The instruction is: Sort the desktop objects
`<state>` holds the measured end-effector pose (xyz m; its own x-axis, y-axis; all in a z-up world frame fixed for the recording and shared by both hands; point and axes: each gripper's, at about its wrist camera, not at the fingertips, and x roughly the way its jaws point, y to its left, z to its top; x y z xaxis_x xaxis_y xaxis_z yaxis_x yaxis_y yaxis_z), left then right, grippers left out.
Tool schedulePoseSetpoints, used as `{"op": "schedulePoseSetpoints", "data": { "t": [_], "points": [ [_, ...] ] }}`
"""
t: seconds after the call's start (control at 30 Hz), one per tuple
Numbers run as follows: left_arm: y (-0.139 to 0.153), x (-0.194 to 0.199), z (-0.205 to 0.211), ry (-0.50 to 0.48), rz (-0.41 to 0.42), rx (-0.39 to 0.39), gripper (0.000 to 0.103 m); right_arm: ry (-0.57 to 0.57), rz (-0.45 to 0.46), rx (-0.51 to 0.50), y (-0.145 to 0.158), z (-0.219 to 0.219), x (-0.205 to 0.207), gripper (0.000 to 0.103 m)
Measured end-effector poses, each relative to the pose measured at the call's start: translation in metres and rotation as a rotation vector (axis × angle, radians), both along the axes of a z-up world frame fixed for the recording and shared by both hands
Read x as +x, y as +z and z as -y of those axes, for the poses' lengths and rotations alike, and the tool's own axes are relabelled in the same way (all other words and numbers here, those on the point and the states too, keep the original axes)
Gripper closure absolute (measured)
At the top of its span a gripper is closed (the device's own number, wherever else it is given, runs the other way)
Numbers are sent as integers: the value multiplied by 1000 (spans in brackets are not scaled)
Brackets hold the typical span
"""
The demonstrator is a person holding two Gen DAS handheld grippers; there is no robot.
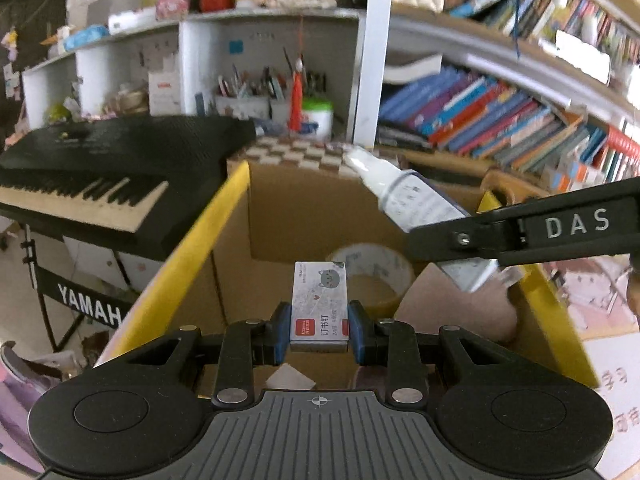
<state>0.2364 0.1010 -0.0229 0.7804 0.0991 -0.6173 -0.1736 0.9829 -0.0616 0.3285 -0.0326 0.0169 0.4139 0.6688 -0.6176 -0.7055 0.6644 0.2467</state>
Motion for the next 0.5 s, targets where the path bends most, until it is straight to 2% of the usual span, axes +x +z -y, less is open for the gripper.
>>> {"op": "schedulePoseSetpoints", "data": {
  "t": [0.2,0.33,0.4,0.5],
  "points": [
    [-11,20,1,-12,-91,21,74,65,-7,-71,-18,-25,12,73],
    [-12,22,0,-17,-103,25,73,100,-14,-111,-28,-36,18,73],
    [-12,24,0,-18,-118,30,69,112,-21,-129,-33,-41,21,73],
    [-12,23,1,-23,-117,42,46,126,-55,-144,-37,-47,28,73]
  ]
}}
